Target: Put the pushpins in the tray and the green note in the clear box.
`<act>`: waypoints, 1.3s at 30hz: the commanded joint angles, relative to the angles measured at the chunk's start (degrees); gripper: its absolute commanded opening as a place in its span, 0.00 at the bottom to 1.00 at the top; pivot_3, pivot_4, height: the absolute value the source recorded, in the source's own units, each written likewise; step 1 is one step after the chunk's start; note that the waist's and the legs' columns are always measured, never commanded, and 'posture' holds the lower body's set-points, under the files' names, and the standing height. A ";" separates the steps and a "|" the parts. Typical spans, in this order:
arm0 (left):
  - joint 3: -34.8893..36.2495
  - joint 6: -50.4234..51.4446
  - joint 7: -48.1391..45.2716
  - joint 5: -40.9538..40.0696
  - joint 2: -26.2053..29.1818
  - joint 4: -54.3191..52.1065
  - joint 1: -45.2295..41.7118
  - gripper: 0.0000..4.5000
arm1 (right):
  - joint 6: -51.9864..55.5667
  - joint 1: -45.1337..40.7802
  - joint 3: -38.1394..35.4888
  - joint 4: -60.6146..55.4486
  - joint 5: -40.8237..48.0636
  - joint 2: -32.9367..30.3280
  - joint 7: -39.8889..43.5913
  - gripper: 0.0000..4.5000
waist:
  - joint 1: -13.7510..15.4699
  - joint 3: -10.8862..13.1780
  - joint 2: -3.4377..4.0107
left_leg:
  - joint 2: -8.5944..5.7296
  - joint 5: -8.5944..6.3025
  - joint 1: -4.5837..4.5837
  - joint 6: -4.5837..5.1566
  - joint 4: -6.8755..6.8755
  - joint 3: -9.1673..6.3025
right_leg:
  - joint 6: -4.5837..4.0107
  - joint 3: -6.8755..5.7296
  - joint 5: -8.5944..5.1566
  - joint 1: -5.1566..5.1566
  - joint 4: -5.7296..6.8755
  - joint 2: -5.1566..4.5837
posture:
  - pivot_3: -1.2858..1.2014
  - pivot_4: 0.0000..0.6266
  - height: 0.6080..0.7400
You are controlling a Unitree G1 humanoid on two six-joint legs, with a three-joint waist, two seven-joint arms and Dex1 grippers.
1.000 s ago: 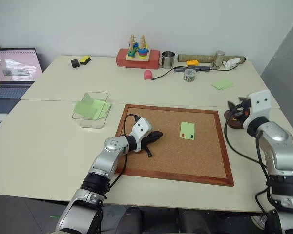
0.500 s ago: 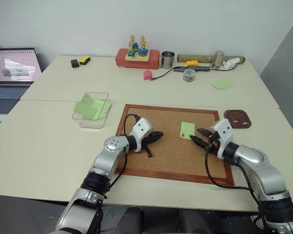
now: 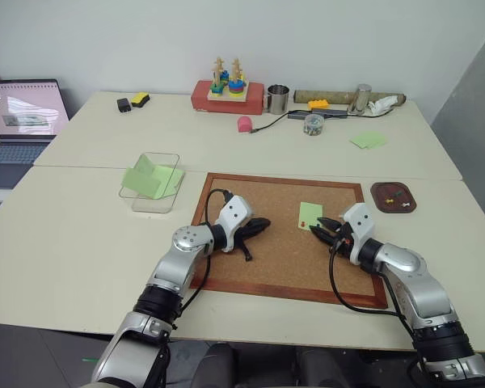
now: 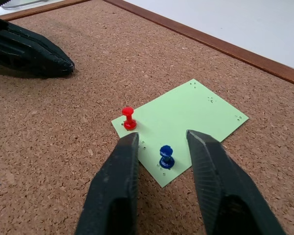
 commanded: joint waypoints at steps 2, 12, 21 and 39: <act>-1.57 1.70 0.22 2.03 0.64 1.74 1.47 0.00 | -2.37 0.49 -1.20 -0.26 0.26 0.57 0.30 0.01 | -0.01 0.00 0.00 | 0.00 0.00 0.00 0.00 -0.01 0.00 | 0.00 0.00 0.00 -0.01 0.00 0.00 | 0.52 0.24 1.00; -1.62 1.74 0.45 2.15 0.73 1.74 1.50 0.00 | -3.14 1.27 -1.92 -3.04 2.20 1.74 1.27 0.01 | 0.00 0.00 0.00 | 0.00 0.00 -0.01 0.00 -0.03 -0.01 | 0.00 0.00 0.00 -0.01 -0.02 0.00 | 0.52 0.24 1.00; -1.99 1.83 0.88 2.45 0.63 1.87 1.88 0.00 | -3.27 1.23 -3.32 -5.50 4.38 2.25 1.62 0.01 | 0.00 0.00 0.00 | 0.00 0.00 -0.06 0.00 -0.07 -0.01 | 0.00 0.00 -0.01 -0.07 -0.04 0.00 | 0.52 0.24 1.00; -2.15 1.88 1.11 2.96 0.42 2.56 1.64 0.00 | 1.21 -0.29 -7.50 -9.63 8.64 1.65 -0.36 0.01 | -0.01 0.01 0.00 | 0.02 0.00 -0.06 -0.01 -0.07 -0.02 | 0.00 0.00 -0.01 -0.06 -0.07 -0.01 | 0.52 0.24 1.00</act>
